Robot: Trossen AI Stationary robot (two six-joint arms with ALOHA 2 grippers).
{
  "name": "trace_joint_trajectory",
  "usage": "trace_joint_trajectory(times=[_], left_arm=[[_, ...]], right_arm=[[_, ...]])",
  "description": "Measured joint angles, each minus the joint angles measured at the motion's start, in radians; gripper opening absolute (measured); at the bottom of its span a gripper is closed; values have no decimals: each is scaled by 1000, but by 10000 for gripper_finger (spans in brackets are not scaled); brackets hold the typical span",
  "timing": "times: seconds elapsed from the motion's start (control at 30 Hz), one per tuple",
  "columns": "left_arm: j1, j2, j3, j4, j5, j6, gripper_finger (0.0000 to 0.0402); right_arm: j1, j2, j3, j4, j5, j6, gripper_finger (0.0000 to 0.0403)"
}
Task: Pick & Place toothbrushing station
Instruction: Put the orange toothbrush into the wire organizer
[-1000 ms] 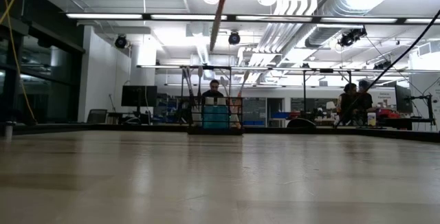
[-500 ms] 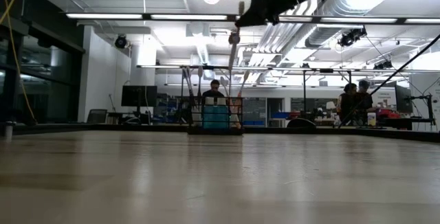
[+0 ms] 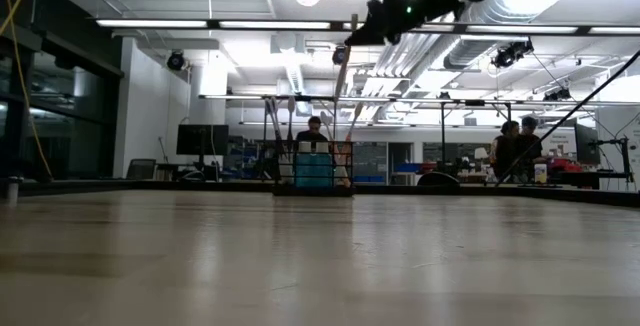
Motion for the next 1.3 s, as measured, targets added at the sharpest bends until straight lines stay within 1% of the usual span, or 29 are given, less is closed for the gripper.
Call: trace_joint_trajectory(times=[0.1,0.23,0.4,0.6,0.77,0.97,1.07,1.3], left_arm=[[6,0,0,-8,0,-5,109],[6,0,0,-15,0,-8,109],[2,0,0,-31,0,-12,109],[2,0,0,-49,11,-24,109],[2,0,0,-49,21,-24,109],[2,0,0,-48,22,-23,108],[2,0,0,-48,22,-19,108],[2,0,0,-49,22,-19,108]], right_arm=[[-47,56,21,2,-94,5,6],[-111,100,29,-3,-173,27,6],[-193,103,31,3,-330,61,6],[-256,103,31,-7,-441,82,6],[-262,128,31,-25,-449,78,6],[-259,205,31,-19,-449,76,6],[-259,237,31,-13,-481,83,6],[-246,249,31,6,-490,89,6]])
